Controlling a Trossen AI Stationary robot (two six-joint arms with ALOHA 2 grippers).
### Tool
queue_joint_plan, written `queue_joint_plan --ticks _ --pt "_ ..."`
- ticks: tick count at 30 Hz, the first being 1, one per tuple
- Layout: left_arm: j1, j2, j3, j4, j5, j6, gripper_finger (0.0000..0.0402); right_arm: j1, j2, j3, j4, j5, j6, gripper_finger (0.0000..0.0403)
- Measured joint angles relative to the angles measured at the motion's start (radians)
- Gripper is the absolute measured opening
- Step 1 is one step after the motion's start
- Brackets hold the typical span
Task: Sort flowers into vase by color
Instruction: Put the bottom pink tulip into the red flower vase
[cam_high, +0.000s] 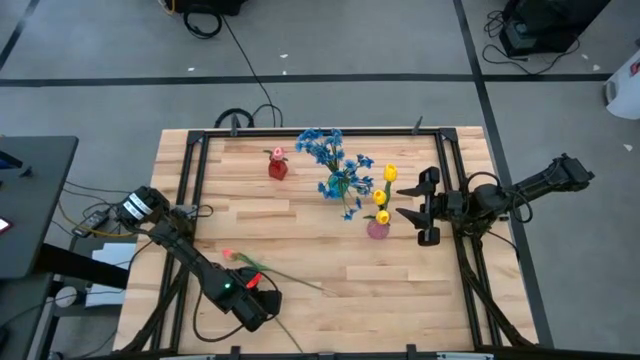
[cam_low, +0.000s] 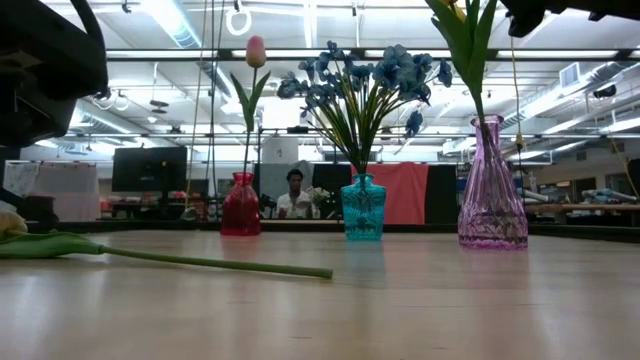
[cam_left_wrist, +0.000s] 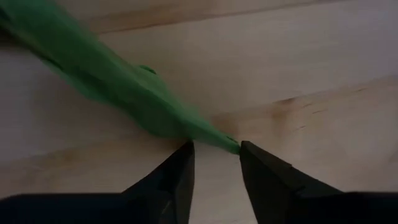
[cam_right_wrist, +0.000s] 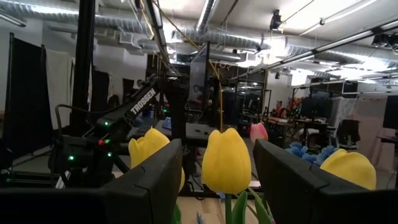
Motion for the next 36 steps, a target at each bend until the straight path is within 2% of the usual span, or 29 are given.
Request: queue_joint_plan --ticks 9,12,18,21,25,31,36 --pt "0.001 0.002 0.006 -0.058 0.045 0.082 0.0028 0.0 0.0 0.0 0.006 -0.012 0.0 0.0211" --pt "-0.003 0.002 0.006 -0.076 0.055 0.113 0.0006 0.0 0.001 0.0 0.006 -0.012 0.0 0.0211" --pt "-0.004 -0.01 0.015 -0.135 0.064 0.145 0.0005 0.0 0.001 0.0 0.006 -0.013 0.0 0.0211" --pt "-0.003 -0.02 0.055 -0.317 0.035 0.161 0.0003 0.0 0.001 0.0 0.005 -0.013 0.0 0.0211" --pt "-0.005 -0.042 0.129 -0.407 0.055 0.155 0.0007 0.0 0.002 0.0 0.005 -0.013 0.001 0.0211" --pt "-0.005 -0.036 0.157 -0.286 -0.003 0.08 0.0031 0.0 0.014 0.0 0.012 -0.016 0.001 0.0211" --pt "-0.006 -0.006 0.156 -0.284 -0.034 0.055 0.0077 0.0 0.022 0.001 0.019 -0.02 0.0 0.0211"
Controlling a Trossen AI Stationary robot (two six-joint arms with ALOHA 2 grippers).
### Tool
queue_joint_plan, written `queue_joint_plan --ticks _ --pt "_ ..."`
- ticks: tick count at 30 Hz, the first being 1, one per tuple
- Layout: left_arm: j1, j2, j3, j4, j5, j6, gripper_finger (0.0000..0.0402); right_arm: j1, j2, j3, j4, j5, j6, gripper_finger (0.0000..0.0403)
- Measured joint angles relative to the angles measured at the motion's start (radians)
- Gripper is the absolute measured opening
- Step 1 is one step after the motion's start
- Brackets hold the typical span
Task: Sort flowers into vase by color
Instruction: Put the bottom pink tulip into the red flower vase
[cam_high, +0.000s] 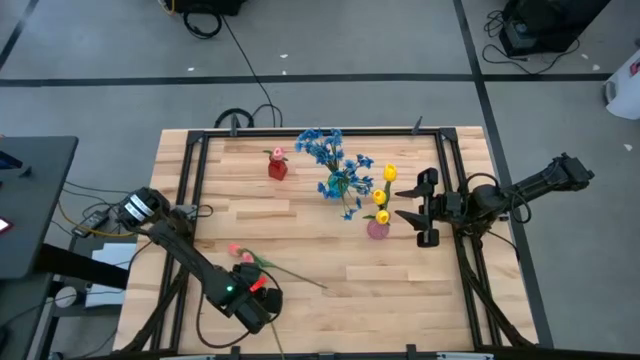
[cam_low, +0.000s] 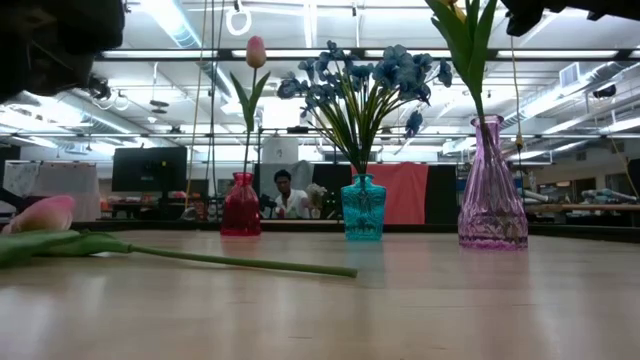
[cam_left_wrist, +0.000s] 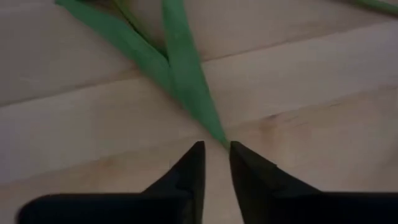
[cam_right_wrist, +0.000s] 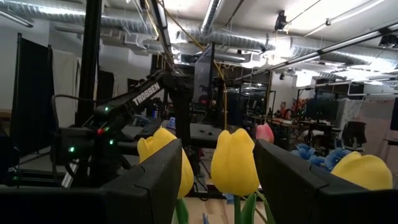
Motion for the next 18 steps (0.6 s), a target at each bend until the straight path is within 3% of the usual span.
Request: queue_joint_plan --ticks 8,18 --pt "0.003 0.061 0.0 0.018 -0.001 -0.001 0.016 0.0 0.002 0.0 0.006 0.0 -0.01 0.0211" --pt "0.027 0.102 0.005 0.033 0.02 0.118 0.0165 0.0 0.003 0.0 0.015 0.0 -0.01 0.0211"
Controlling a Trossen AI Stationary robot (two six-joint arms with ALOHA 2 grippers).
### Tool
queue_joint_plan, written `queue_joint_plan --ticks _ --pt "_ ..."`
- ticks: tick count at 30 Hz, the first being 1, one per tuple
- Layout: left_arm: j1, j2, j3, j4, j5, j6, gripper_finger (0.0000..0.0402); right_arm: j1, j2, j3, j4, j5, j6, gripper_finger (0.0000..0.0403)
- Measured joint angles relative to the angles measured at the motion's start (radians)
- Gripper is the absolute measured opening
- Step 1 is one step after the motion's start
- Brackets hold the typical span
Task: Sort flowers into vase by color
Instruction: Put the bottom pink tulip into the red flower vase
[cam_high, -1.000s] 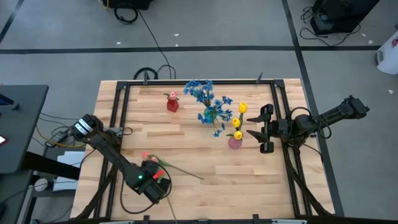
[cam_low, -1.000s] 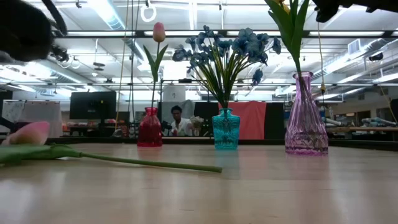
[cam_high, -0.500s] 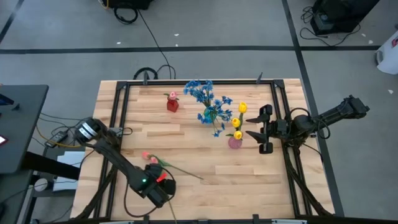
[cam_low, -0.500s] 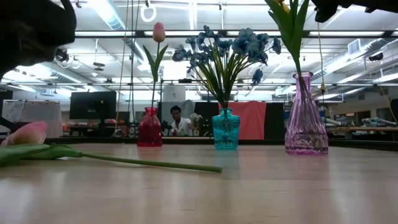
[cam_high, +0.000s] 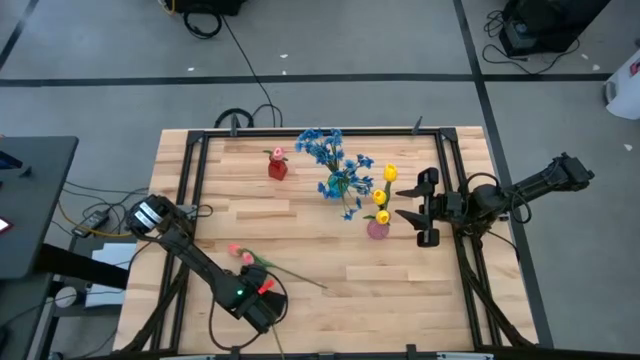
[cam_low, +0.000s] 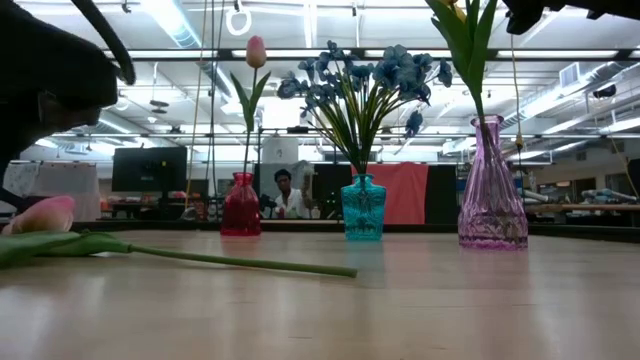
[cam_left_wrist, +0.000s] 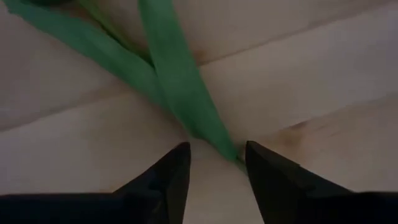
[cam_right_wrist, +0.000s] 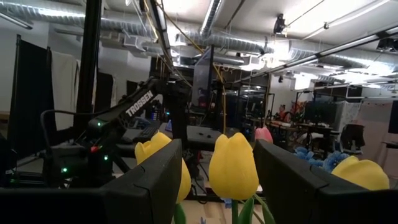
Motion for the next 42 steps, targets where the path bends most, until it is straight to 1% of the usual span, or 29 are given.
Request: queue_joint_plan --ticks 4,11,13,17,21,26,28,30,32,35,37,42 --pt "0.007 0.001 0.001 -0.057 0.035 0.049 0.0132 0.0 0.001 0.0 -0.001 0.0 0.0 0.0211" --pt "0.008 0.002 -0.002 -0.156 0.122 0.143 0.0035 0.0 0.001 0.0 -0.001 0.0 0.0 0.0211" --pt "0.008 0.002 -0.001 -0.165 0.143 0.155 0.0014 0.0 0.001 0.0 -0.001 0.0 0.0 0.0211" --pt "0.007 -0.003 0.0 -0.199 0.164 0.164 0.0013 0.0 0.001 0.0 -0.001 0.0 0.0 0.0211" --pt "0.007 -0.003 0.057 -0.316 0.158 0.197 0.0011 0.0 0.001 0.0 -0.001 0.0 0.0 0.0211" --pt "0.008 -0.003 0.199 -0.499 0.083 0.233 0.0007 0.0 0.001 0.0 -0.001 0.0 0.0 0.0211" --pt "0.009 -0.004 0.269 -0.62 0.05 0.248 0.0007 0.0 0.001 0.0 -0.001 0.0 0.0 0.0211" --pt "0.008 -0.004 0.341 -0.73 -0.012 0.25 0.0006 0.0 0.001 0.0 -0.001 -0.001 0.0 0.0211" --pt "0.005 -0.01 0.402 -0.8 -0.094 0.253 0.0006 0.0 0.001 0.0 -0.001 -0.001 0.0 0.0211" --pt "0.001 -0.072 0.406 -0.774 -0.222 0.28 0.0002 0.0 0.005 0.0 -0.002 -0.006 0.006 0.0211" --pt "0.009 -0.114 0.395 -0.799 -0.284 0.276 0.0001 0.0 0.009 0.0 -0.001 -0.013 0.01 0.0211" --pt "0.037 -0.251 0.31 -0.787 -0.478 0.299 0.0001 0.0 0.009 0.0 -0.001 -0.024 0.037 0.0211"
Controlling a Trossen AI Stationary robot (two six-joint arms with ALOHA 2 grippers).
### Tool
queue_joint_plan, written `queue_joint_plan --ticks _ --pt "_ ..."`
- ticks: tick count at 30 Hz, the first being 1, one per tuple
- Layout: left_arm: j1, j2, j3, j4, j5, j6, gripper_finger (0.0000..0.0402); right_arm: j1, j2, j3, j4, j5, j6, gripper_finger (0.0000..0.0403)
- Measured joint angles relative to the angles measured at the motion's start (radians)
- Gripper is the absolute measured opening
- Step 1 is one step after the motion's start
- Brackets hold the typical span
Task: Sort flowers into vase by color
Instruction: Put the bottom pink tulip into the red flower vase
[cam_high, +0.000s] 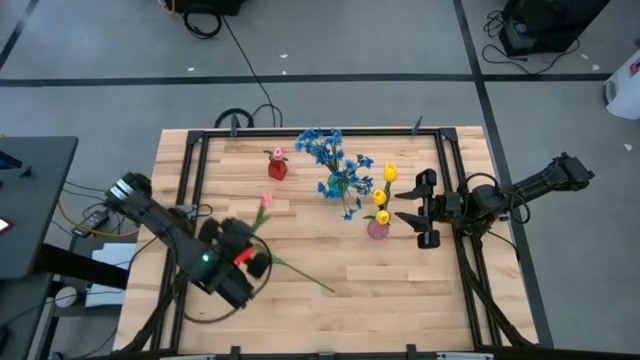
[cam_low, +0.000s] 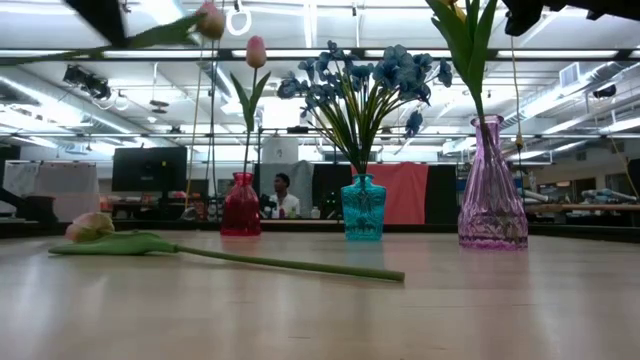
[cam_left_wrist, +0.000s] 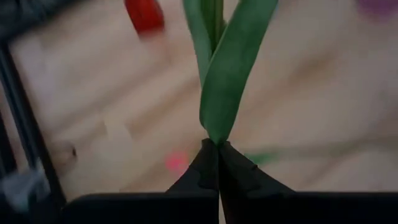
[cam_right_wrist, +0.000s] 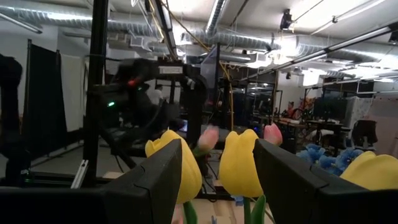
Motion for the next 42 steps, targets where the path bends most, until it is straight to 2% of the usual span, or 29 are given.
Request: queue_joint_plan --ticks 7,14,20,23,25,28,32,35,38,42 --pt "0.077 -0.143 -0.108 -0.004 -0.392 0.089 0.0 0.0 0.0 0.0 -0.003 -0.006 0.015 0.0211" --pt "0.185 -0.266 -0.292 0.004 -0.619 0.109 0.0 0.0 0.0 0.0 -0.007 -0.006 0.016 0.0211" --pt "0.252 -0.43 -0.463 0.061 -0.736 0.113 0.0 0.008 0.0 0.0 -0.043 -0.005 0.026 0.0211" --pt "0.282 -0.479 -0.502 0.129 -0.743 0.219 0.0 0.008 0.0 0.0 -0.06 -0.005 0.036 0.0211" --pt "0.302 -0.49 -0.508 0.216 -0.739 0.372 0.0 0.008 0.0 0.0 -0.067 -0.003 0.044 0.0211" --pt "0.335 -0.491 -0.505 0.44 -0.717 0.703 0.0 0.008 0.0 0.0 -0.062 -0.002 0.044 0.0211" --pt "0.388 -0.49 -0.5 0.878 -0.595 1.252 0.0 0.006 0.0 0.0 -0.021 0.001 0.028 0.0211" --pt "0.426 -0.501 -0.5 1.155 -0.54 1.529 0.0 0.006 0.0 0.0 0.012 -0.003 0.022 0.0211" --pt "0.487 -0.536 -0.499 1.327 -0.421 1.694 0.0 0.006 0.0 0.0 0.028 -0.025 0.015 0.0211" --pt "0.616 -0.592 -0.545 1.43 -0.254 1.763 0.0 0.005 0.0 0.0 0.038 -0.051 -0.026 0.0211"
